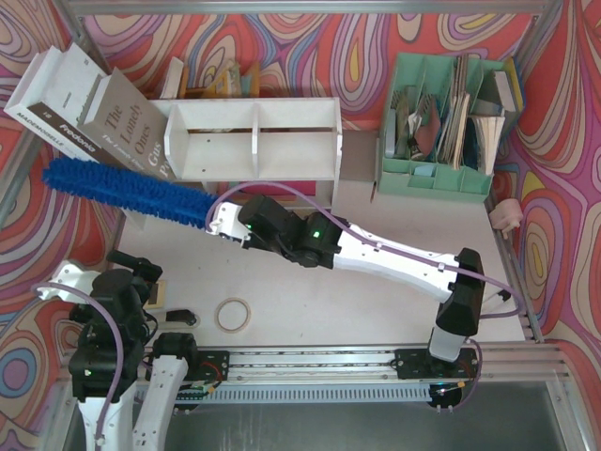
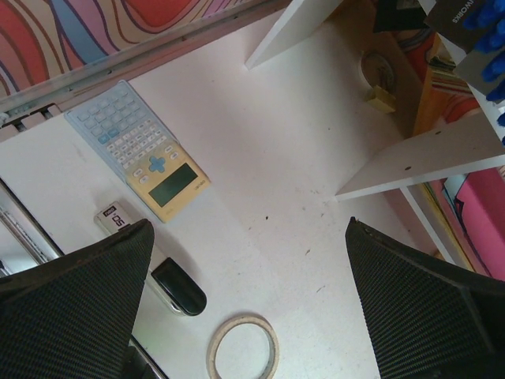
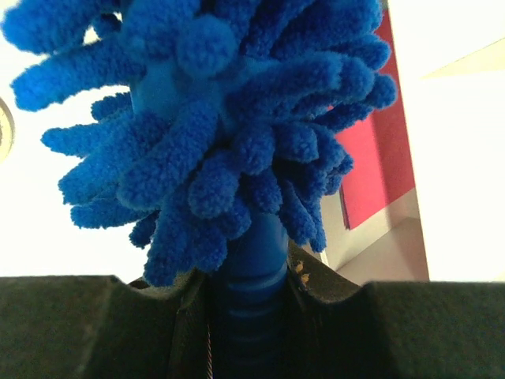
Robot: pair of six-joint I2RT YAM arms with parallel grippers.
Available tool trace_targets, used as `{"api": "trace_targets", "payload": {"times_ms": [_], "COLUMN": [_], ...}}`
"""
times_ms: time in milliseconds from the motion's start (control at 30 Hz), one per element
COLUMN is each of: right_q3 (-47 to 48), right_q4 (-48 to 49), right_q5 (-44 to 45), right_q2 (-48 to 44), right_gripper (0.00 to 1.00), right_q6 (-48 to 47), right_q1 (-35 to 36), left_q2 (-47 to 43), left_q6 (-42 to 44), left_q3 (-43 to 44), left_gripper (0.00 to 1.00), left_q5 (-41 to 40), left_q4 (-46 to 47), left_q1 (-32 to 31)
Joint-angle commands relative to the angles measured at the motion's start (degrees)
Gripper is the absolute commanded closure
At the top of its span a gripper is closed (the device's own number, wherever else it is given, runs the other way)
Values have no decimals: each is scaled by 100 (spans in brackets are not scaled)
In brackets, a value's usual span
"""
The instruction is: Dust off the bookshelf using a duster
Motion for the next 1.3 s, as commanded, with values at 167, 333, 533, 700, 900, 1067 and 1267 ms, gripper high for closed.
{"api": "trace_targets", "payload": {"times_ms": [167, 333, 533, 700, 900, 1067, 1267], "right_q3": [317, 1131, 1356, 352, -162, -33, 43], "right_q4": [475, 371, 252, 585, 767, 852, 904], "right_q5": [105, 175, 93, 50, 22, 167, 335], "right_q2": [-297, -156, -16, -230, -538, -524, -556], "right_gripper": [100, 100, 100, 100, 100, 100, 100], "right_q6": [126, -74, -126, 35, 206, 188, 161], "right_q1": [-50, -45, -47, -52, -51, -56, -140], "left_q2": [-33, -81, -90, -111, -69, -60, -90], "left_q6": [65, 52, 62, 107, 111, 65, 112], "left_q3": [-130, -147, -161, -148, -204, -201, -153], "left_gripper": [2, 2, 2, 2, 2, 2, 2], "left_q5": [78, 61, 53, -13, 39, 91, 66], "left_q4": [16, -32, -41, -51, -4, 29, -32], "left_q1": [28, 28, 28, 28, 28, 28, 28]}}
